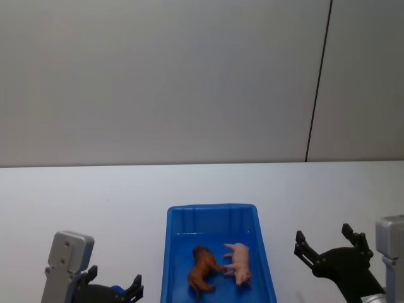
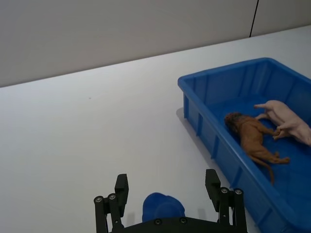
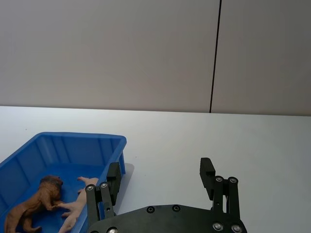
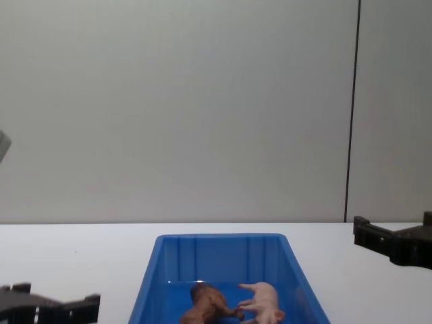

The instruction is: Pick up the two dolls from the table and place them into the box.

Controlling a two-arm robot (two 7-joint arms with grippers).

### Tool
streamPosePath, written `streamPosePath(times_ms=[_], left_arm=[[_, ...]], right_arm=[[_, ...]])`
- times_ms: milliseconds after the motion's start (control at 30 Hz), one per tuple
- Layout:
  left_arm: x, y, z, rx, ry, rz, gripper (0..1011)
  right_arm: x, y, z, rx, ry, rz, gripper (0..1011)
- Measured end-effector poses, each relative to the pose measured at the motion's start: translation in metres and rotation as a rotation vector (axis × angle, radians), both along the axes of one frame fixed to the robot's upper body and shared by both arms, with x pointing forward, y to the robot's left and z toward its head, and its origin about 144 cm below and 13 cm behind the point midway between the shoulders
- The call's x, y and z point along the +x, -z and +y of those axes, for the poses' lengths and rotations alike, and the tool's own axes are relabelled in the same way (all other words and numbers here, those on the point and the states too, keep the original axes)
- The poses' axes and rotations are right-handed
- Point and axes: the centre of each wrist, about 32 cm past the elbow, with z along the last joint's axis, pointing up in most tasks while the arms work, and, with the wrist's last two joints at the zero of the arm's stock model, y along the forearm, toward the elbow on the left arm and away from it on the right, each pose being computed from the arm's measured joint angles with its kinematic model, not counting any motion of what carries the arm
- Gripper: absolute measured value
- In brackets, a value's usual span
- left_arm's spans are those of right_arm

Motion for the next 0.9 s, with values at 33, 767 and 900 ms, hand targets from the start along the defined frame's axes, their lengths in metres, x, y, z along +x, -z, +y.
streamPosePath(times_ms=[33,767,900], left_arm=[[0.000,0.001,0.000,0.000,0.000,0.004,1001],[0.001,0.023,0.009,0.014,0.023,0.095,486],[0.002,0.024,0.009,0.017,0.027,0.093,386]], right_arm=[[0.000,0.000,0.000,0.000,0.000,0.000,1001],[0.000,0.000,0.000,0.000,0.000,0.000,1001],[0.000,0.000,0.000,0.000,0.000,0.000,1001]])
